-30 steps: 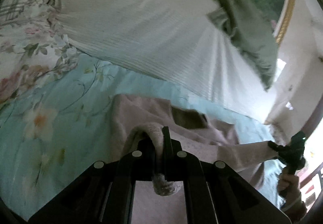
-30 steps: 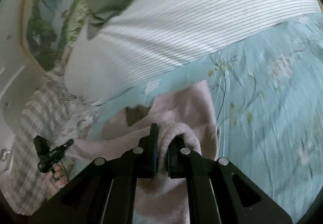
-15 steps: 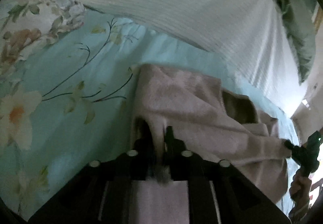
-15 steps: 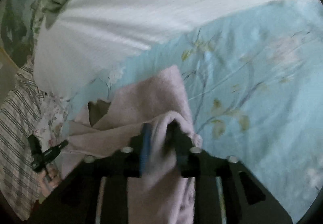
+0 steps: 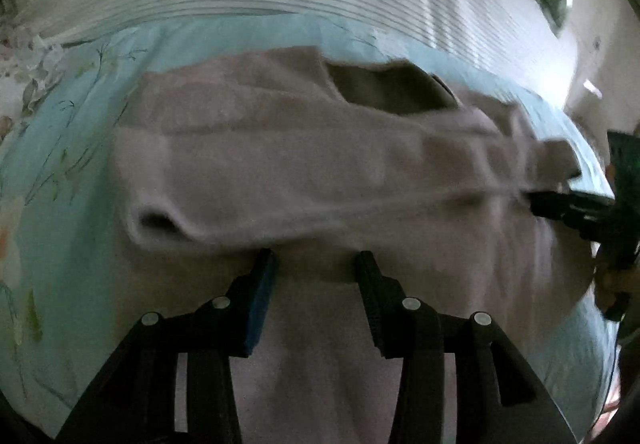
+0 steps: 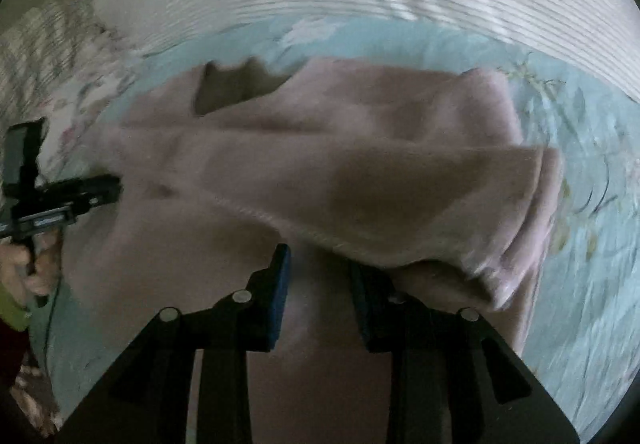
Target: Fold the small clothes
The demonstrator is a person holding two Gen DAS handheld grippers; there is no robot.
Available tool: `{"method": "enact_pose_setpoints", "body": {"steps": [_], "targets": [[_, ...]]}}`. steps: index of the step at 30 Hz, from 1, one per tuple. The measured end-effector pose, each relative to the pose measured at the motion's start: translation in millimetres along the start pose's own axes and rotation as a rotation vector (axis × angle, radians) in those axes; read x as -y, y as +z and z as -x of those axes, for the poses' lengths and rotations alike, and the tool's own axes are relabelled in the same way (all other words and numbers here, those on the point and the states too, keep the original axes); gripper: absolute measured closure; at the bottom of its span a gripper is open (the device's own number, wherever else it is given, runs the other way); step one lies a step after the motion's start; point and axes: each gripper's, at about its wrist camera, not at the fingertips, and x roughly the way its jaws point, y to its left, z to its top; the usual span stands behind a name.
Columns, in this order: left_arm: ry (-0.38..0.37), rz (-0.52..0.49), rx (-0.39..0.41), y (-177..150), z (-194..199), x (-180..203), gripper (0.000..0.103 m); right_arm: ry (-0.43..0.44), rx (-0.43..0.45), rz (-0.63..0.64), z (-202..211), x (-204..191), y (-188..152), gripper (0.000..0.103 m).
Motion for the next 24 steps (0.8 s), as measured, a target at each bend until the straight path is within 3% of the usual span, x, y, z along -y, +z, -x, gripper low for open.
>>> {"method": "enact_pose_setpoints", "body": {"steps": [3, 7, 12, 16, 18, 24], "targets": [[0.045, 0.057, 0.008, 25.0, -7.6, -11.8, 0.064, -0.023, 0.064, -0.072, -1.6, 13.1, 22.0, 0.075], [0.118, 0.188, 0.078, 66.7, -7.9, -40.0, 0.067, -0.1, 0.204, -0.147, 3.6, 29.9, 55.5, 0.073], [0.16, 0.317, 0.127, 80.0, 1.6, -64.0, 0.065, -0.103, 0.287, -0.315, 26.3, 56.8, 61.6, 0.072], [0.115, 0.401, 0.179, 44.2, 33.8, -73.5, 0.058, 0.01, 0.309, -0.358, 58.1, 47.5, 25.1, 0.068], [0.063, 0.43, 0.212, 14.1, 52.3, -66.7, 0.056, 0.058, 0.305, -0.361, 64.6, 32.9, 6.9, 0.061], [-0.09, 0.479, 0.24, -75.3, 96.4, -31.3, 0.053, 0.185, 0.278, -0.387, 73.3, -13.8, -64.0, 0.061]]}}
